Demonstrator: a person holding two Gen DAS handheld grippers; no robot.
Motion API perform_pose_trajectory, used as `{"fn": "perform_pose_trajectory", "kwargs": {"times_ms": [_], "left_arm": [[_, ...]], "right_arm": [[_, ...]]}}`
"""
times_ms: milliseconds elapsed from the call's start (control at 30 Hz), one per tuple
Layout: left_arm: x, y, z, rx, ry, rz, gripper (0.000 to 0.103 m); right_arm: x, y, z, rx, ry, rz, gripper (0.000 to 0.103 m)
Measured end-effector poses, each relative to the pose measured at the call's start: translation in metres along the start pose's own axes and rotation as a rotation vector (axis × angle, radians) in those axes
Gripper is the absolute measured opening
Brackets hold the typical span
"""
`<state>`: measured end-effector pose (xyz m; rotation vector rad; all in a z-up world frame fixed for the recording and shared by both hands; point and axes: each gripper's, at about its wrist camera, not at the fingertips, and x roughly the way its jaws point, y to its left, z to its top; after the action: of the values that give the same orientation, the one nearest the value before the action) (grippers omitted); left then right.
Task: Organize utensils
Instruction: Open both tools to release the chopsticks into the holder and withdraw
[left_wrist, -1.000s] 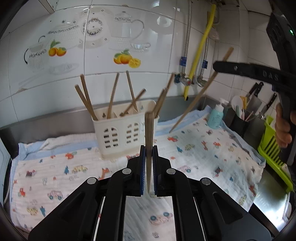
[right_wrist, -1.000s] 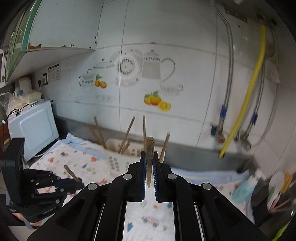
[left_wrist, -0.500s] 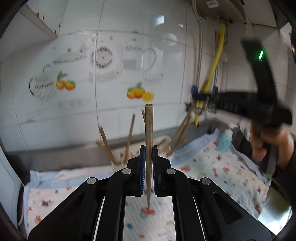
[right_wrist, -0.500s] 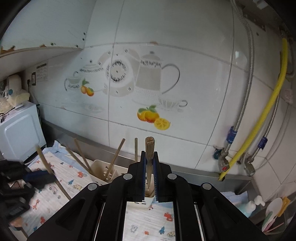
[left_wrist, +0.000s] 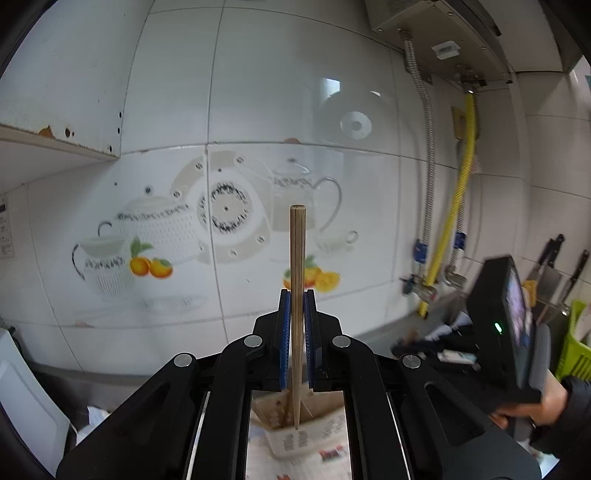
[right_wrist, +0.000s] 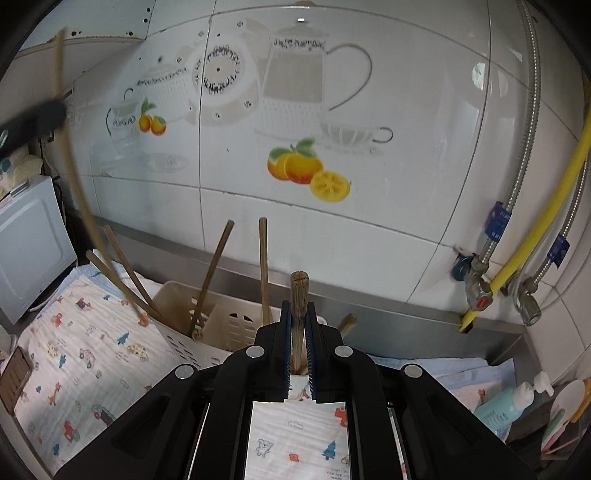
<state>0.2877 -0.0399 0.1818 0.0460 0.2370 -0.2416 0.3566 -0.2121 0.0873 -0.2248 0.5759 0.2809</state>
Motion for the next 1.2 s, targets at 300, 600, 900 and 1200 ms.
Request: {"fn": "perform_pose_trajectory", "kwargs": {"times_ms": [300, 600, 900, 1200], "left_arm": [[0.039, 0.011, -0.012, -0.046, 0.038, 0.035, 0.006], [0.057, 0.015, -0.034, -0.065, 0.108, 0.030, 0.006], [0.055, 0.011, -0.037, -0.042, 0.129, 0.034, 0.008], [0.035, 0.009, -0.038, -0.040, 0.131, 0.025, 0.010]], "right_arm": [[0.003, -0.002, -0.006, 0.012, -0.004, 0.012, 0.007], [-0.008, -0.002, -0.009, 0.016, -0.028, 0.029, 0.013], [-0.026, -0.001, -0.016, 0.021, -0.044, 0.021, 0.024], [-0.050, -0.001, -0.026, 0.041, -0.067, 0.014, 0.039]]}}
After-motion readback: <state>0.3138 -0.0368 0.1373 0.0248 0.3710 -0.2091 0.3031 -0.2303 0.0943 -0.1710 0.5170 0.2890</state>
